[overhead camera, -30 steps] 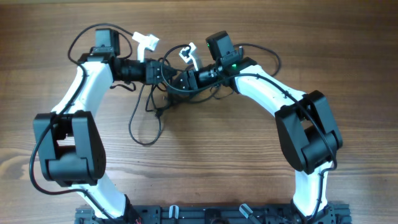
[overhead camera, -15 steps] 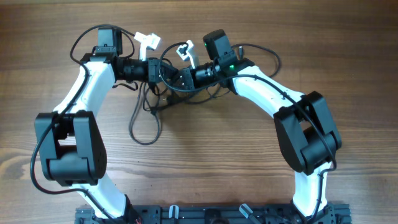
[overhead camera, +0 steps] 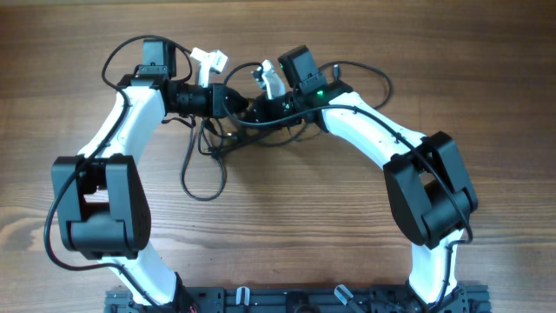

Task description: Untangle cables

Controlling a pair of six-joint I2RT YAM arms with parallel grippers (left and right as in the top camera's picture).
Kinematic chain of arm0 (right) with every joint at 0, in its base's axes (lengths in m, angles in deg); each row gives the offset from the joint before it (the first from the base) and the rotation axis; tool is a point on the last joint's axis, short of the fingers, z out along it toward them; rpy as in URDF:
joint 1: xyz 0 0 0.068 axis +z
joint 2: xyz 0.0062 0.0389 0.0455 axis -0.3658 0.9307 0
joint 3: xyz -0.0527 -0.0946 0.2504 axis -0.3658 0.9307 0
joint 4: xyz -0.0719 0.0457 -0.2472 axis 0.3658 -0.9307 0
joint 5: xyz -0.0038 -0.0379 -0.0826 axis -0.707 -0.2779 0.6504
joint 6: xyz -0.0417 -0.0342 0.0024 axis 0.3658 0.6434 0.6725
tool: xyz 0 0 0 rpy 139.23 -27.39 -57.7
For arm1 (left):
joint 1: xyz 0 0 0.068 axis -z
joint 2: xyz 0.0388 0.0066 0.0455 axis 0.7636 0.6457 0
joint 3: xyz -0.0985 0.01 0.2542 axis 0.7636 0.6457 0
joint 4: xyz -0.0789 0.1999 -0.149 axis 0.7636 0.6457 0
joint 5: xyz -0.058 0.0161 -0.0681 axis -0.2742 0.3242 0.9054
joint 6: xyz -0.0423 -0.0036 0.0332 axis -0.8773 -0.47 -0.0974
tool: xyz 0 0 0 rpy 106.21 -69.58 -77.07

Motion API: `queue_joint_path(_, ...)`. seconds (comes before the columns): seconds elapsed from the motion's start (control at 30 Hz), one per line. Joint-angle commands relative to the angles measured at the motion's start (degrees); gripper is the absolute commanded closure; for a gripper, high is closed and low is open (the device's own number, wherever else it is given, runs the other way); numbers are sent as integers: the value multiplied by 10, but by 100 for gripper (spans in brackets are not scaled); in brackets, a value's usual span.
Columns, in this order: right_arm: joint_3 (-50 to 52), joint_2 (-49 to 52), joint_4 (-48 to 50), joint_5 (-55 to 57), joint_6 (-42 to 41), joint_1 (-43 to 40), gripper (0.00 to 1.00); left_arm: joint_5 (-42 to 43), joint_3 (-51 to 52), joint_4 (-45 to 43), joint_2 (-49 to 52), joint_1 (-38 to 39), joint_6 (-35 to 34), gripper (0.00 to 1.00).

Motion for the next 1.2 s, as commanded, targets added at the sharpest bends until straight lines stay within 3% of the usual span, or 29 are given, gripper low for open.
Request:
queue_joint_path(0.0, 7, 7, -34, 132, -1, -12, 96, -40, -4, -3, -3, -8, -29, 77)
queue_joint_path(0.03, 7, 7, -41, 144, -1, -12, 96, -41, -4, -3, -3, -8, -29, 60)
queue_joint_path(0.07, 7, 7, -49, 156, -1, -12, 96, -41, -4, -3, -3, -8, -29, 19)
queue_joint_path(0.1, 7, 7, -54, 166, -1, -12, 96, -43, -4, -3, -3, -8, -29, 0)
queue_joint_path(0.4, 5, -11, -86, 192, 3, -16, 96, -152, -4, -7, -3, -8, -101, 0)
queue_joint_path(0.83, 5, -256, -75, 192, 16, -23, 96, -171, -4, -7, -3, -8, -101, 10)
queue_joint_path(1.0, 5, -322, -76, 167, 88, -23, 96, -171, -4, -6, -3, -8, -101, 14)
queue_joint_path(1.17, 5, -381, -72, 166, 105, -23, 96, -171, -4, -6, -3, -8, -101, 14)
